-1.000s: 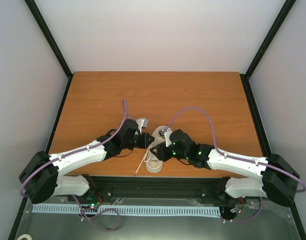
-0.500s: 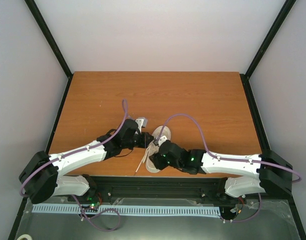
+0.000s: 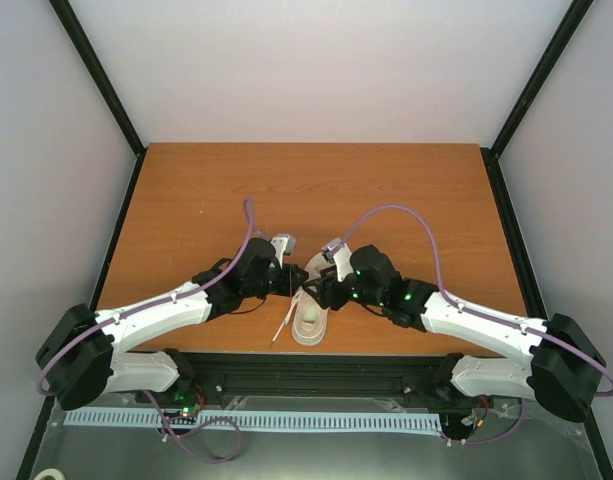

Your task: Tie the shoes

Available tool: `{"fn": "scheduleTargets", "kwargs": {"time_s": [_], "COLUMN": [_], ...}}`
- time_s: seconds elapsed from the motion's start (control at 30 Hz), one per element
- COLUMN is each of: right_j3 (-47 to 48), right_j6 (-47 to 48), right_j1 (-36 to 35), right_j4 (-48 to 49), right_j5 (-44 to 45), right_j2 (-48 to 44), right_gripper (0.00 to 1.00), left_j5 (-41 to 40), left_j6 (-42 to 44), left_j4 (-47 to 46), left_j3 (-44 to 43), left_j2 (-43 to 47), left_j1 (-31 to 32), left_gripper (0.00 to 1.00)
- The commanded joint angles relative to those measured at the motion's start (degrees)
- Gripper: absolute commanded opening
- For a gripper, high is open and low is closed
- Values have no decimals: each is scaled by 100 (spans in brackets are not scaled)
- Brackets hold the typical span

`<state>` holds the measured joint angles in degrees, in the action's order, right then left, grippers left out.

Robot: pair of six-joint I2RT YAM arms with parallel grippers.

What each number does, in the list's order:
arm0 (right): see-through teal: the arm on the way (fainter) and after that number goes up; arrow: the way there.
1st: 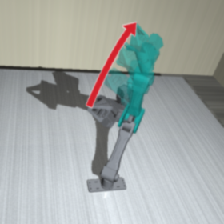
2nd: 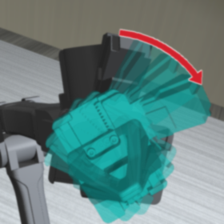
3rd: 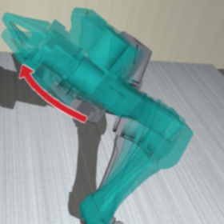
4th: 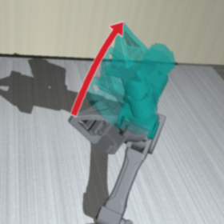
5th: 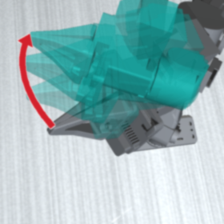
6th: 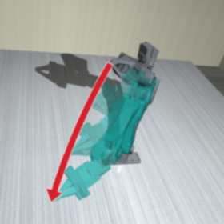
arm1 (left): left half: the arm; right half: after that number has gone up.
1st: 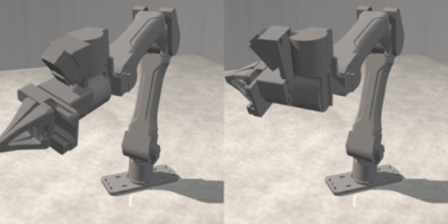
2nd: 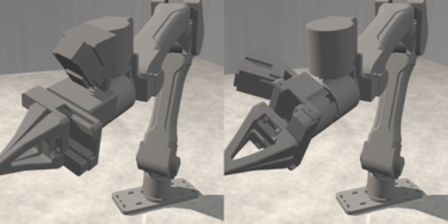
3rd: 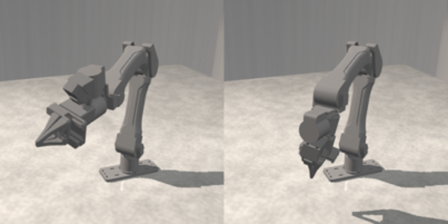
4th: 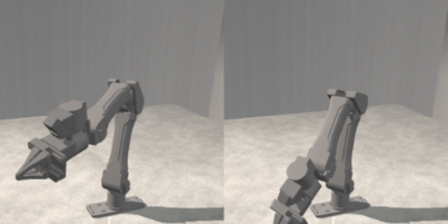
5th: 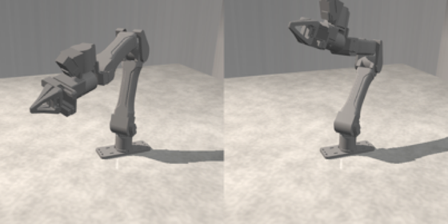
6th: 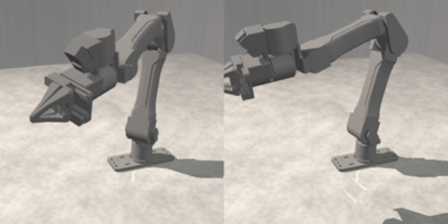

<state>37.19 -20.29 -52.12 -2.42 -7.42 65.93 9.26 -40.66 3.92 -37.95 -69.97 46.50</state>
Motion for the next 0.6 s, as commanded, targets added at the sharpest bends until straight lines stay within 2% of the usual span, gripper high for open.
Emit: {"fn": "scheduleTargets", "kwargs": {"time_s": [0.0, 0.17, 0.4, 0.57], "right_j3": [-89, -141, -205, -153], "right_j6": [654, 968, 1294, 1451], "right_j1": [177, 202, 211, 211], "right_j4": [569, 672, 759, 872], "right_j5": [-918, -782, -106, -70], "right_j2": [265, 578, 825, 930], "right_gripper": [63, 54, 52, 46], "left_j5": [26, 20, 52, 115], "left_j6": [-23, -4, 7, 28], "left_j4": [-124, -91, -72, -33], "left_j3": [-159, -192, -233, -301], "left_j2": [-33, -34, -56, -73], "left_j1": [-10, -9, -10, -14], "left_gripper": [1, 1, 1, 1]}}
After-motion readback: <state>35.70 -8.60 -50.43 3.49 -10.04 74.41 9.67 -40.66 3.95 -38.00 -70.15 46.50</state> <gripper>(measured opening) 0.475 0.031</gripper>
